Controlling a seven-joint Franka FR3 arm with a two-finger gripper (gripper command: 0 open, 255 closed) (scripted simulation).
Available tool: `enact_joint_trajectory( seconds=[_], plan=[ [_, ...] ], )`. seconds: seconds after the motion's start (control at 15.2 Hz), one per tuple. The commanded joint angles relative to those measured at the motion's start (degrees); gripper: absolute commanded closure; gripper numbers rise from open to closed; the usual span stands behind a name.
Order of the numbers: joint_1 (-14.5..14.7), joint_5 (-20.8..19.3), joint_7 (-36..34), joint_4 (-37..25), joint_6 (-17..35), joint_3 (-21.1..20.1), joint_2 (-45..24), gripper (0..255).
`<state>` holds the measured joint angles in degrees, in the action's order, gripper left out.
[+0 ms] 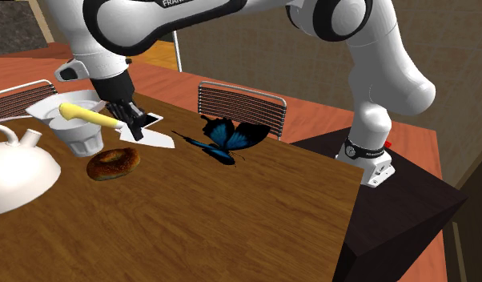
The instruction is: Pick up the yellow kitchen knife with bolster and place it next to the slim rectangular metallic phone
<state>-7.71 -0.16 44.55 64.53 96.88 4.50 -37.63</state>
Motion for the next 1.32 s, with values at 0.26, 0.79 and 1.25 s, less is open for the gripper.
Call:
enact_joint_trajectory(
  seconds=[0.26,0.79,1.25],
  plan=[
    [0.12,0.01,-0.18,4.09,4.45,-0.05,-0.33,255],
    [0.16,0.06,-0.33,8.11,9.78,-0.12,-1.65,255],
    [0.16,0.06,-0.34,8.33,10.12,-0.12,-1.77,255]
  ],
)
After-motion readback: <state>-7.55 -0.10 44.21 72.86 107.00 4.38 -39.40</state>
